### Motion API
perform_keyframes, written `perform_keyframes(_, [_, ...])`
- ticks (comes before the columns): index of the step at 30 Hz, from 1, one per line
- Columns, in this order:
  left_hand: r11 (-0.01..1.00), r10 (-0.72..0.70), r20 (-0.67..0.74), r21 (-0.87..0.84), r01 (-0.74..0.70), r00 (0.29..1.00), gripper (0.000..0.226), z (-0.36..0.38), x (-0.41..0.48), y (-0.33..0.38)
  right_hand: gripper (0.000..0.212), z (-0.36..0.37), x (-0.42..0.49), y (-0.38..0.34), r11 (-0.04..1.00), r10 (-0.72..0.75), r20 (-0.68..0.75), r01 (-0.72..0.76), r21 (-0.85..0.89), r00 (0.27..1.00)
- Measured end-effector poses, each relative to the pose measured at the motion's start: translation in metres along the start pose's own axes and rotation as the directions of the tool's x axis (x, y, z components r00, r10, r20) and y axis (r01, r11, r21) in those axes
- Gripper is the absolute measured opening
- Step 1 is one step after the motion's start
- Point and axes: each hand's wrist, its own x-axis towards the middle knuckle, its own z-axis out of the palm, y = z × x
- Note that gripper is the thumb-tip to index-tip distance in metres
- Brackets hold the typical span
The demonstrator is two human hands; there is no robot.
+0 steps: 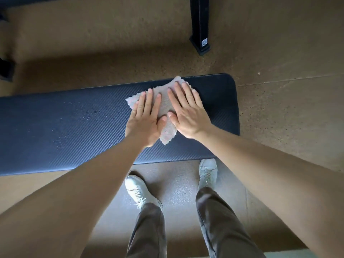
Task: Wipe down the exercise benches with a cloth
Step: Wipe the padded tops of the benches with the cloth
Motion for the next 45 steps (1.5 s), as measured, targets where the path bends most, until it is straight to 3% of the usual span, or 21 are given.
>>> perform_keyframes(7, [0.997,-0.076,-0.083,0.025,0.078,0.994,0.071,-0.003,0.015,-0.032,0.070,-0.007,0.052,-0.018,0.997,-0.038,0.029,0.040,-0.069,0.999])
perform_keyframes(17, [0.979,-0.160,0.008,-0.129,0.160,0.987,0.079,0.043,-0.100,-0.025,0.069,0.024,-0.053,-0.080,0.994,-0.094,0.056,0.097,-0.053,0.994])
perform_keyframes(22, [0.954,-0.220,-0.006,-0.211,0.213,0.976,0.081,0.066,-0.144,-0.029,0.071,0.037,-0.085,-0.125,0.999,-0.019,0.112,0.022,-0.023,0.994])
perform_keyframes(26, [0.935,-0.237,-0.013,-0.276,0.225,0.971,0.075,0.059,-0.132,-0.051,0.066,0.038,-0.060,-0.134,0.998,-0.045,0.098,0.048,-0.028,0.994])
perform_keyframes(30, [0.959,-0.198,-0.040,-0.216,0.185,0.979,0.072,0.036,-0.092,-0.102,0.067,0.030,0.004,-0.138,0.990,-0.127,0.087,0.132,-0.054,0.988])
perform_keyframes(37, [0.975,-0.205,-0.110,-0.113,0.193,0.973,0.073,-0.002,-0.025,-0.189,0.068,0.012,0.125,-0.169,0.991,-0.092,0.144,0.104,-0.081,0.985])
perform_keyframes(45, [0.965,-0.254,-0.133,-0.105,0.241,0.958,0.074,0.021,-0.066,-0.189,0.074,0.024,0.081,-0.194,0.969,-0.190,0.092,0.201,-0.146,0.978])
